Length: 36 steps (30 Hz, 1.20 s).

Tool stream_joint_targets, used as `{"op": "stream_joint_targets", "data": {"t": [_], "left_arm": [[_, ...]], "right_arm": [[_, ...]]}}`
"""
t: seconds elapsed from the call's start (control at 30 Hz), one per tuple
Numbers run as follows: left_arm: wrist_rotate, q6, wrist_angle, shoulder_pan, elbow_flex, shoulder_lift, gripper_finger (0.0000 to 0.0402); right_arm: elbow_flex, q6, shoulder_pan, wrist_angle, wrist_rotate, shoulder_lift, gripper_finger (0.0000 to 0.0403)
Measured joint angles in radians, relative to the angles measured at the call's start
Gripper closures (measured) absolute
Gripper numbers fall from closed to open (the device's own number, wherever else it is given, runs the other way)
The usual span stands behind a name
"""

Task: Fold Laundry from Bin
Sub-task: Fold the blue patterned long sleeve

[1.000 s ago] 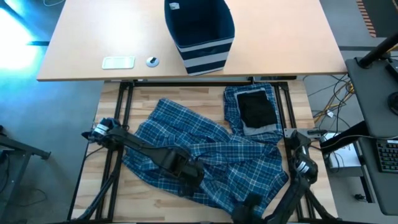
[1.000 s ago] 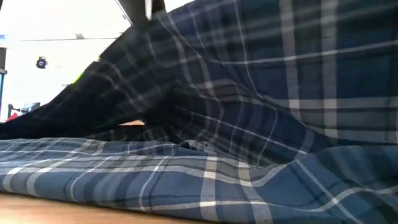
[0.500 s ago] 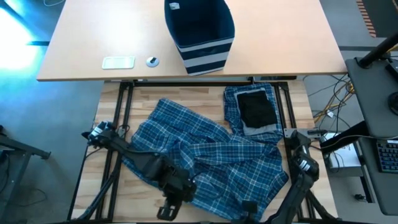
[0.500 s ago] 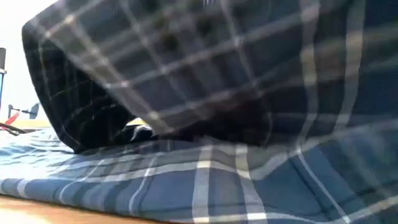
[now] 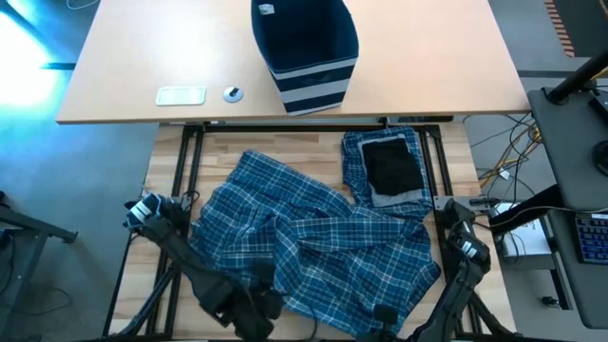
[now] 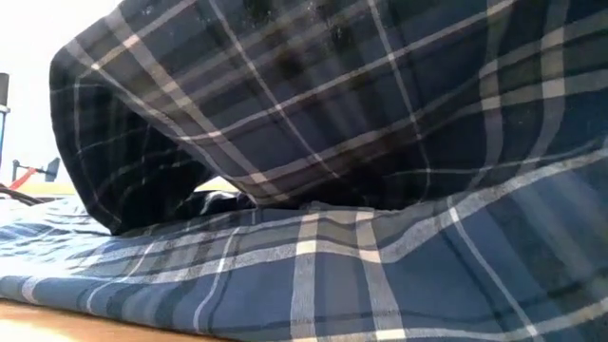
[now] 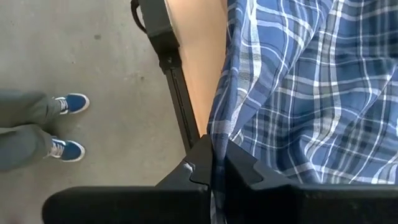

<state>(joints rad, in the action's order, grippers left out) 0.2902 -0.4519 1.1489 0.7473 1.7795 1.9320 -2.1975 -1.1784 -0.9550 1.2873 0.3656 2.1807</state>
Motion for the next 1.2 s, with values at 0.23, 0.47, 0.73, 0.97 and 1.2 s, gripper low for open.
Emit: {"op": "stream_joint_targets", "data": {"t": [0.23,0.47,0.73,0.97,1.2], "left_arm": [[0.207,-0.109,-0.362,0.090,-0.280,0.001,0.0201],[0.508,-0.170,-0.539,0.078,-0.489,0.005,0.0130],[0.497,-0.014,-0.853,0.055,-0.631,0.005,0.0126],[0.618,-0.004,-0.896,0.032,-0.670,0.004,0.0126],[0.593,-0.141,-0.630,-0.047,-0.616,-0.001,0.0240]], "right_arm": [[0.000,-0.065,0.002,0.015,-0.002,0.000,0.0394],[0.000,-0.150,0.005,0.045,0.000,0.000,0.0394],[-0.004,-0.227,0.005,0.077,0.009,-0.016,0.0394],[-0.004,-0.232,0.005,0.091,0.117,-0.052,0.0394],[-0.005,-0.251,0.001,0.099,0.132,-0.062,0.0394]]}}
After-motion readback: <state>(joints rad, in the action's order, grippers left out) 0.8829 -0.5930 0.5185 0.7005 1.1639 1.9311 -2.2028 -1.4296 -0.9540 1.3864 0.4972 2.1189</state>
